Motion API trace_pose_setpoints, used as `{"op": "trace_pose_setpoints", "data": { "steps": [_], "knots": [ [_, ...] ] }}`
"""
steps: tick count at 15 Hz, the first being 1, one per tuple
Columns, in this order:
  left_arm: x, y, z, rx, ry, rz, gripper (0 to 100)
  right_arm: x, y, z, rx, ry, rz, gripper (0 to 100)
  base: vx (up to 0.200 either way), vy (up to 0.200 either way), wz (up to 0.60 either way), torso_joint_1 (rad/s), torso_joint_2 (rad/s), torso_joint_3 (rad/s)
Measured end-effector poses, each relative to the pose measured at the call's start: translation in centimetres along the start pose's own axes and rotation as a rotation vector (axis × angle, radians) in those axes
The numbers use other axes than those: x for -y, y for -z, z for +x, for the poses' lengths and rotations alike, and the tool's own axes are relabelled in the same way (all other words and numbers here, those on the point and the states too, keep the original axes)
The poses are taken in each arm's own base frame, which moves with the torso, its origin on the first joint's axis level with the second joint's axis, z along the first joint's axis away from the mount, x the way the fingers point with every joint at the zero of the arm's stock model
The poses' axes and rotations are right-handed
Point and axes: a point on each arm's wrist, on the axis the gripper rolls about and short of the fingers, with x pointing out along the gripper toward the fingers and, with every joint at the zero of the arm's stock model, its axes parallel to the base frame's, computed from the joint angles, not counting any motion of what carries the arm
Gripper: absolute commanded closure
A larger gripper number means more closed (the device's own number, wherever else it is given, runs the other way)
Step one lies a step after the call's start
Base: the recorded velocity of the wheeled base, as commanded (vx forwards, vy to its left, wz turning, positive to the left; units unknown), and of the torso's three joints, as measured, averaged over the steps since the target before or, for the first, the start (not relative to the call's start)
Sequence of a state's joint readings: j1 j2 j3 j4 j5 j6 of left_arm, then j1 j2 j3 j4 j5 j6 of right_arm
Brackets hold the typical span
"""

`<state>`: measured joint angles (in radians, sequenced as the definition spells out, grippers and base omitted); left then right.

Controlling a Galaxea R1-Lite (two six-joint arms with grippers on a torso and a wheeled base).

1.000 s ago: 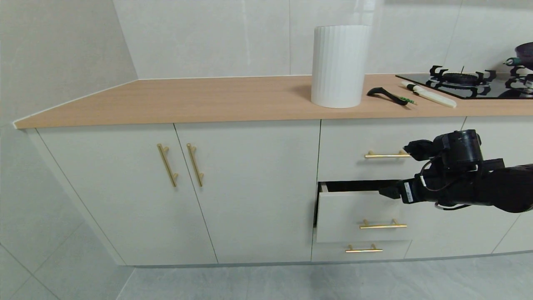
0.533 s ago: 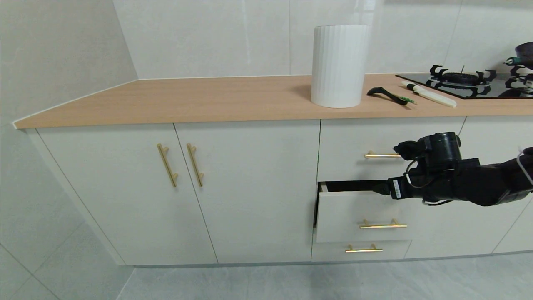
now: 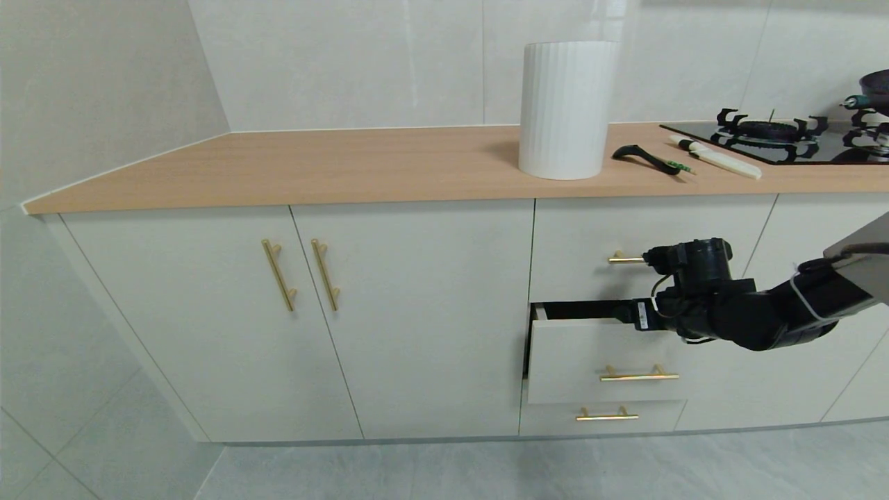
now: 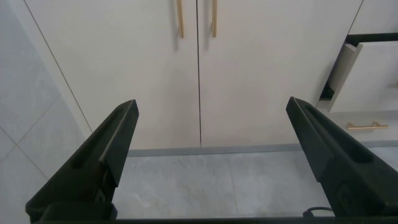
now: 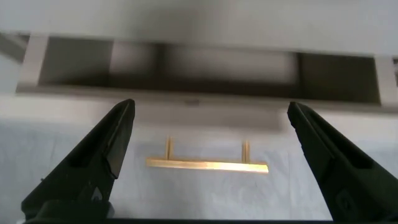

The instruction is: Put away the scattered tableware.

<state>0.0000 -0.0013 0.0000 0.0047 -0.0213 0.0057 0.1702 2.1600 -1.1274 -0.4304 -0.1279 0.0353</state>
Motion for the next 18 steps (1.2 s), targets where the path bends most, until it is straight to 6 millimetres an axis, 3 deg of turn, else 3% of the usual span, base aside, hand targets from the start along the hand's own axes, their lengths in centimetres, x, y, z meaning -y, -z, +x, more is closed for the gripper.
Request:
{"op": "trace_pose_setpoints", "data": {
  "steps": [4, 10, 18],
  "knots": [
    [0.0, 0.0, 0.0, 0.0, 0.0, 0.0, 0, -0.1, 0.9, 1.2, -0.018, 0.016, -0.002, 0, 0.0, 0.0, 0.0, 0.0, 0.0, 0.0],
    [0.0, 0.0, 0.0, 0.0, 0.0, 0.0, 0, 0.1, 1.2, 1.3, -0.031, 0.019, -0.001, 0, 0.0, 0.0, 0.0, 0.0, 0.0, 0.0],
    [0.0, 0.0, 0.0, 0.0, 0.0, 0.0, 0, 0.1, -0.1, 1.8, 0.072, 0.054, 0.072, 0, 0.0, 0.0, 0.0, 0.0, 0.0, 0.0]
  ]
}}
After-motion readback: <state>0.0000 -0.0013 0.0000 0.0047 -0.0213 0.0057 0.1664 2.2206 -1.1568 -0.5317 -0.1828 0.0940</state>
